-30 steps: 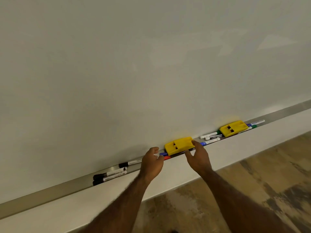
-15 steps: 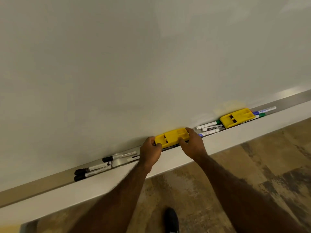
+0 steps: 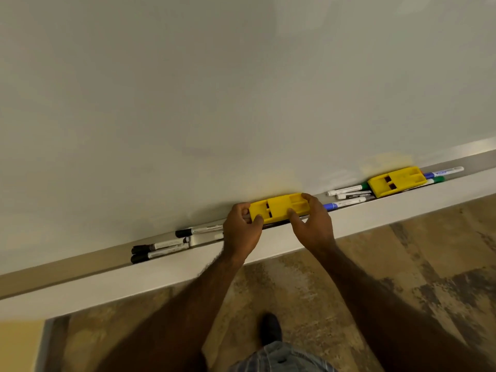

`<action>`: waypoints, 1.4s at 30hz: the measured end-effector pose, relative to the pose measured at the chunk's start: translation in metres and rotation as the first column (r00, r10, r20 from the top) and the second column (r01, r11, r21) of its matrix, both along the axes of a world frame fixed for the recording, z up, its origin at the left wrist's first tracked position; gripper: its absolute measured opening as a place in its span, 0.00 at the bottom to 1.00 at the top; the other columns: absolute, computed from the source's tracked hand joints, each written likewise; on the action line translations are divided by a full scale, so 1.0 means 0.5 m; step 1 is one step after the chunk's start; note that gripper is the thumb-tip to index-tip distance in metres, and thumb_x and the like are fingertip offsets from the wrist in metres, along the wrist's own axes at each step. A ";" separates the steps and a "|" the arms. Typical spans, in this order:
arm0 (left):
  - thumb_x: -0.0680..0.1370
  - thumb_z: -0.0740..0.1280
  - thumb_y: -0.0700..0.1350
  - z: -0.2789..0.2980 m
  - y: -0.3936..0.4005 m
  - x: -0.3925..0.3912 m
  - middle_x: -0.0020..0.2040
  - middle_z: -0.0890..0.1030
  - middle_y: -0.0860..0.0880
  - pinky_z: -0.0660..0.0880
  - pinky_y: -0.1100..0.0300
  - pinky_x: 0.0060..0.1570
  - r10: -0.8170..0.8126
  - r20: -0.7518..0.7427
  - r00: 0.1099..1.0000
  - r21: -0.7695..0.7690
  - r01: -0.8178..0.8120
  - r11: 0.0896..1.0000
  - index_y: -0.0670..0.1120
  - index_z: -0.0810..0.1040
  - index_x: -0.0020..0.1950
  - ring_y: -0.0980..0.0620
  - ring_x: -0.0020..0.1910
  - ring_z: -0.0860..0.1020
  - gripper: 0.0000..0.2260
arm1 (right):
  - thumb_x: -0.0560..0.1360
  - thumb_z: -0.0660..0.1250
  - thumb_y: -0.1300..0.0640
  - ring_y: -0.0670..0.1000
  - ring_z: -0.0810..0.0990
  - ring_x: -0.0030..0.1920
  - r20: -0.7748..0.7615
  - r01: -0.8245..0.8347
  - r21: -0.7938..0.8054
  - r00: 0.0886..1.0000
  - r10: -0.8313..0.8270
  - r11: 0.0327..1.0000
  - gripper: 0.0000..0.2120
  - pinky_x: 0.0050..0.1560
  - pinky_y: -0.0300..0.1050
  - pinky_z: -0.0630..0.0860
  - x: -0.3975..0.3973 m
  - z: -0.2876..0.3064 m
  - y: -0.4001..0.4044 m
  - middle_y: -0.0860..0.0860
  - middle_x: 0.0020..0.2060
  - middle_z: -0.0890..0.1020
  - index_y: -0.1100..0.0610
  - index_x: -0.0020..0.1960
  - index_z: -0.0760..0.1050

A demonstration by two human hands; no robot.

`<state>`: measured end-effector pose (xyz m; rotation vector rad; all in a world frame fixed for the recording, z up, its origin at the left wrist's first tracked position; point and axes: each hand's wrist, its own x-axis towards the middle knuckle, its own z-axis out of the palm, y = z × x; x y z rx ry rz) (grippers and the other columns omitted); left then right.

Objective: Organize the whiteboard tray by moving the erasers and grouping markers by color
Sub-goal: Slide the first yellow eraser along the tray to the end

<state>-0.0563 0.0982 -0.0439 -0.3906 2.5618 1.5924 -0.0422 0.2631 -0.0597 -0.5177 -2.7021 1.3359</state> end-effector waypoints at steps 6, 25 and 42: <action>0.74 0.70 0.43 0.005 -0.143 0.049 0.49 0.78 0.54 0.71 0.69 0.42 0.079 -0.035 0.996 0.013 -0.079 0.997 0.46 0.75 0.60 0.57 0.43 0.77 0.15 | 0.74 0.69 0.49 0.55 0.74 0.63 -0.038 -0.068 0.006 0.997 0.068 0.998 0.28 0.62 0.50 0.73 0.051 0.023 -0.130 0.54 0.65 0.75 0.56 0.70 0.66; 0.73 0.70 0.46 -0.018 -0.845 0.175 0.47 0.82 0.50 0.70 0.63 0.40 0.502 -0.036 0.864 -0.091 -0.503 0.860 0.50 0.81 0.51 0.51 0.44 0.78 0.08 | 0.74 0.70 0.54 0.47 0.78 0.55 0.044 -0.487 -0.297 0.852 0.521 0.821 0.22 0.49 0.33 0.72 0.105 0.040 -0.796 0.50 0.60 0.78 0.52 0.66 0.69; 0.71 0.67 0.49 -0.029 -1.296 0.147 0.66 0.76 0.42 0.71 0.51 0.63 0.603 0.085 0.793 -0.293 -0.558 0.776 0.43 0.75 0.66 0.41 0.63 0.74 0.24 | 0.73 0.63 0.60 0.53 0.75 0.52 0.199 -0.584 -0.587 0.567 0.799 0.561 0.24 0.51 0.49 0.75 0.029 0.027 -1.280 0.59 0.58 0.75 0.56 0.66 0.61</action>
